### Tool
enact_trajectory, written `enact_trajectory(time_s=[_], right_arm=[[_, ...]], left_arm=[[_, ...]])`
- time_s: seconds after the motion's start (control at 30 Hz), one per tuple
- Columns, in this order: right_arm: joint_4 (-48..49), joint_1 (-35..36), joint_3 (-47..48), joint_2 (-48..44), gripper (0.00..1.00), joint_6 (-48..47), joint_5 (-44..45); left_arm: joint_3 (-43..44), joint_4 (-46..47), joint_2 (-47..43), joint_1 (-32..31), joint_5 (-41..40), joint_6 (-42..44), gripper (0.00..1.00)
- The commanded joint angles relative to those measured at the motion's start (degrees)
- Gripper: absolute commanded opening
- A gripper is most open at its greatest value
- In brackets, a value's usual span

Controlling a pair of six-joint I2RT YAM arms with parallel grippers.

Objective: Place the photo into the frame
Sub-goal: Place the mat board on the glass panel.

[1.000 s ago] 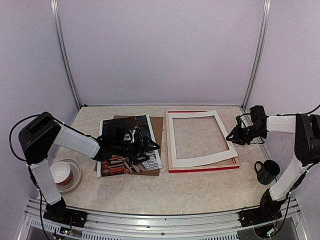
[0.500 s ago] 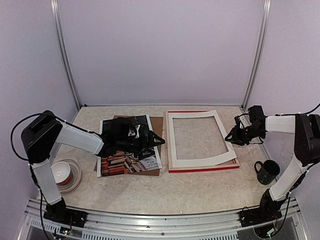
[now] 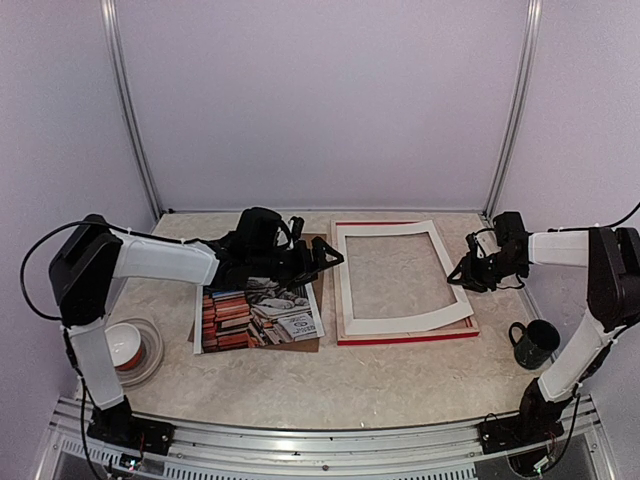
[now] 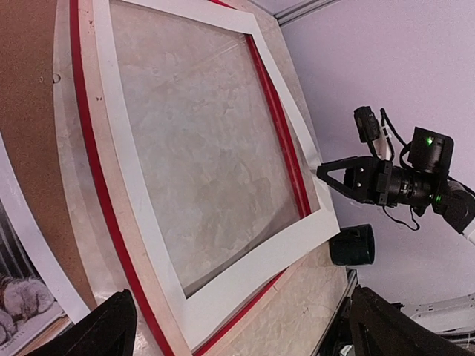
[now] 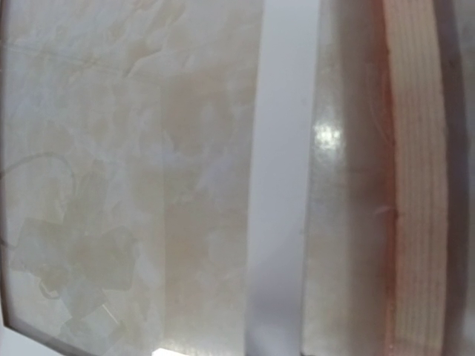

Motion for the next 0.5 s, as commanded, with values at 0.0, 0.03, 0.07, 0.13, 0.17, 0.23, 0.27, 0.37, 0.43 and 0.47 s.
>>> enact_trajectory(time_s=[0.0,0.03,0.07,0.13,0.17,0.23,0.27,0.37,0.43,0.47], right_arm=[[-0.9,0.7,0.3,0.7,0.32,-0.7,0.3],[-0.9,0.7,0.4,0.8,0.32,-0.7,0.2],[-0.9,0.7,0.4,0.8,0.32,-0.6,0.1],[-1.0,0.7,0.4,0.7,0.32,-0.6,0.1],[-0.9,0.7,0.4,0.6,0.32,-0.6,0.2],[-0.9,0.7,0.4,0.5,0.33,-0.7,0.3],[-0.9,0.7,0.4,0.5,0.32,-0.7,0.3],[-0.9,0.7,0.3,0.5,0.33,-0.6,0.2],[-0.9,0.7,0.3,0.4,0.33,-0.5,0.2],[-0.8,0.7,0.2,0.3,0.33,-0.6,0.2]], left_arm=[[4.5,-4.5,2.4,-1.6,-3.5,3.7,0.99],[6.0,-5.3,2.9,-2.0,-3.7,4.3,0.99],[7.5,-6.1,3.9,-2.4,-4.0,4.7,0.99],[10.4,-7.7,5.8,-3.0,-4.1,5.3,0.99],[11.6,-8.0,6.6,-3.2,-4.1,5.4,0.99],[14.1,-9.3,9.1,-3.7,-4.6,5.9,0.99],[15.5,-10.2,9.9,-3.9,-5.4,6.3,0.99],[19.8,-13.4,13.1,-5.0,-8.2,8.6,0.99],[22.0,-15.6,15.0,-5.7,-10.3,10.1,0.99],[23.0,-16.4,15.9,-6.1,-11.7,10.9,0.99]])
